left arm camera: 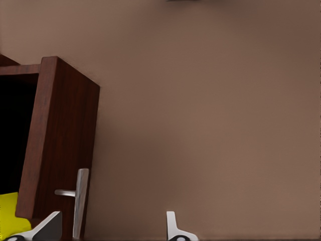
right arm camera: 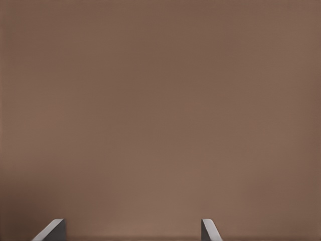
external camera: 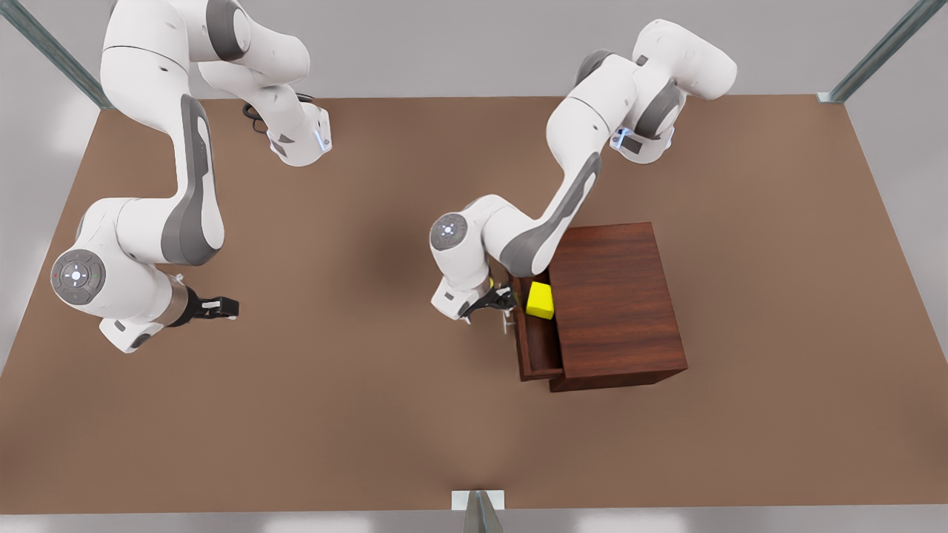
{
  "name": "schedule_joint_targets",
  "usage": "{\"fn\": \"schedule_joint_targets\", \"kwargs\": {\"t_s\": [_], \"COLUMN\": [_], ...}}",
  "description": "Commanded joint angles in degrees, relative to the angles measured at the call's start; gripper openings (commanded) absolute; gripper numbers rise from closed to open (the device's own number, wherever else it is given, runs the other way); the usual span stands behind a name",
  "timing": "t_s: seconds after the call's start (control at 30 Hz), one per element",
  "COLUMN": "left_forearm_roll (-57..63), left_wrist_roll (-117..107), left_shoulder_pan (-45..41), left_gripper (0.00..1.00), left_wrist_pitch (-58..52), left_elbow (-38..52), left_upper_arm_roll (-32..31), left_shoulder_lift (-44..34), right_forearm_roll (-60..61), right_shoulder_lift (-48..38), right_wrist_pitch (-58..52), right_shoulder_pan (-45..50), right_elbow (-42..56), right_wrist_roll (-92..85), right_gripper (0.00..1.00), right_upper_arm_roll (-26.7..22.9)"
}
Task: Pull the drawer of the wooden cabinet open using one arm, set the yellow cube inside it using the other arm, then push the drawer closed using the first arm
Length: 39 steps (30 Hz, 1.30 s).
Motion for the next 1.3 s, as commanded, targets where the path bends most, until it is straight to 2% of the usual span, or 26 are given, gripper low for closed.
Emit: {"fn": "schedule_joint_targets", "kwargs": {"t_s": [0.0, 0.23, 0.37, 0.47, 0.77, 0.93, 1.27], "left_forearm_roll": [-1.45, -1.63, -1.54, -0.75, -0.84, -0.75, -0.84], "left_wrist_roll": [9.93, 3.70, -0.26, 0.70, 4.92, 7.38, 11.69], "left_shoulder_pan": [0.31, -0.31, -1.63, -1.28, 0.31, 1.45, 4.35], "left_gripper": [1.00, 1.00, 1.00, 1.00, 1.00, 1.00, 1.00], "left_wrist_pitch": [-2.02, -1.15, 3.86, 5.36, 2.81, 2.81, 0.09], "left_elbow": [-0.01, 0.25, -0.10, -3.53, -5.20, -10.12, -10.56], "left_upper_arm_roll": [0.04, -0.23, -0.84, -0.58, -0.23, -0.14, 0.03], "left_shoulder_lift": [-0.26, -0.69, 0.62, 0.54, -0.96, -3.86, -4.74], "right_forearm_roll": [0.02, -0.07, -0.07, -0.16, -0.16, -0.16, -0.24], "right_shoulder_lift": [-0.06, -0.05, -0.05, -0.05, -0.05, -0.05, -0.05], "right_wrist_pitch": [-0.03, -0.03, -0.03, -0.03, -0.03, -0.03, -0.03], "right_shoulder_pan": [0.00, -0.26, -0.26, -0.26, -0.26, -0.26, -0.26], "right_elbow": [0.03, 0.03, 0.03, 0.03, 0.03, 0.03, 0.03], "right_wrist_roll": [-0.77, -0.77, -0.77, -0.77, -0.77, -0.77, -0.86], "right_gripper": [1.00, 1.00, 1.00, 1.00, 1.00, 1.00, 1.00], "right_upper_arm_roll": [-0.02, -0.02, -0.02, -0.02, -0.02, -0.02, -0.02]}}
